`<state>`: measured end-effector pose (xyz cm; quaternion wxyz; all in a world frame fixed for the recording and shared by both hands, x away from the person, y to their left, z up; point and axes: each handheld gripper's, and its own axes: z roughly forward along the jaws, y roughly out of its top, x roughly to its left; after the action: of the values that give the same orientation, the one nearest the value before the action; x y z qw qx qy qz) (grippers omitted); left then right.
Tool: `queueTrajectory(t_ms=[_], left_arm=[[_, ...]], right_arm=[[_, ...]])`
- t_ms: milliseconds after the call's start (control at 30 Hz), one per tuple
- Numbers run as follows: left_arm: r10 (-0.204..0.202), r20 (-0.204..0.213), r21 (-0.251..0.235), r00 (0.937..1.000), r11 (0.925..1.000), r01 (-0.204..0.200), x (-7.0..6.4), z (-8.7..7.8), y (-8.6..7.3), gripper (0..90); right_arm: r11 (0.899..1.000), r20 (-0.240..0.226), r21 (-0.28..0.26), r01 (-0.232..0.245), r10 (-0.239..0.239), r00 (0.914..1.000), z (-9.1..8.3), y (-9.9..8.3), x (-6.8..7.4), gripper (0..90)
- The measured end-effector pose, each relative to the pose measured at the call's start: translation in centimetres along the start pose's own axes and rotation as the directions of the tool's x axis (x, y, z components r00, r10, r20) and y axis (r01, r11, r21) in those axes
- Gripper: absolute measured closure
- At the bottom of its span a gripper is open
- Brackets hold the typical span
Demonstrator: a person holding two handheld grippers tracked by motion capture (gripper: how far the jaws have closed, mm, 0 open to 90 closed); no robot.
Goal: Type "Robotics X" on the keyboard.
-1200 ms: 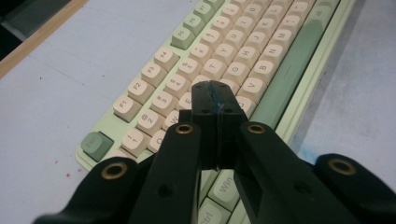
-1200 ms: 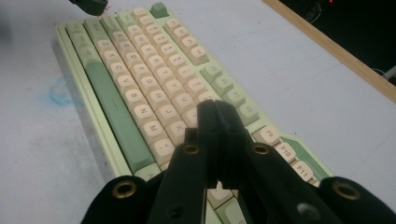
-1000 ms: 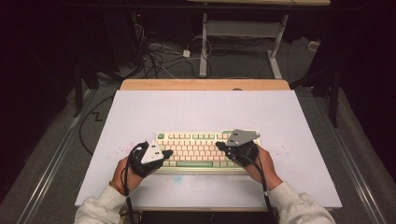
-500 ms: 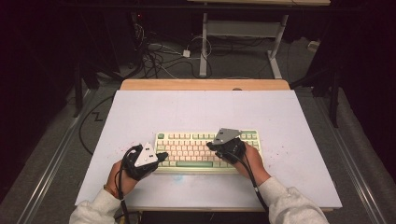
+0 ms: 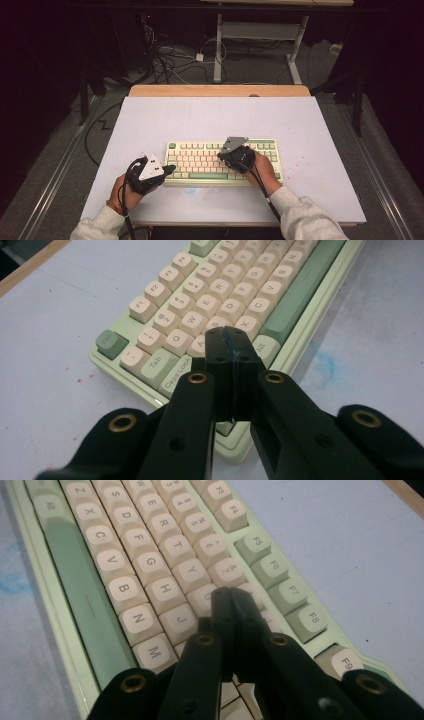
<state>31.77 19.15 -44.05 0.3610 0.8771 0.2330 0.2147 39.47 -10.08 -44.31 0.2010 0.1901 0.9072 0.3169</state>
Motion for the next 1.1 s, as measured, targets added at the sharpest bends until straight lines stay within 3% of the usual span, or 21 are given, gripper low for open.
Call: queueTrajectory(t_ms=[333, 667, 967, 1100], left_arm=[[0.007, 0.010, 0.006, 0.9999, 1.0000, -0.007, -0.2, 0.2, 0.0, 87.5], [0.006, -0.001, 0.003, 1.0000, 1.0000, -0.006, -0.2, 0.2, 0.0, 87.5], [-0.007, -0.004, 0.011, 1.0000, 0.9999, 0.007, 0.0, 0.3, -0.1, 87.5], [-0.004, -0.004, 0.010, 1.0000, 0.9999, 0.005, -0.1, 0.4, 0.0, 87.5]], right_arm=[[0.999, 0.001, 0.033, 0.005, -0.005, 1.0000, 0.5, 0.2, 0.2, 90.0], [0.998, 0.018, -0.068, -0.013, 0.015, 0.9997, -1.6, 0.1, 0.3, 90.0], [0.982, 0.029, -0.186, -0.045, 0.052, 0.9983, -4.4, -0.6, 0.2, 90.0], [0.976, 0.028, -0.210, -0.058, 0.065, 0.9975, -5.4, -0.9, -0.1, 90.0]])
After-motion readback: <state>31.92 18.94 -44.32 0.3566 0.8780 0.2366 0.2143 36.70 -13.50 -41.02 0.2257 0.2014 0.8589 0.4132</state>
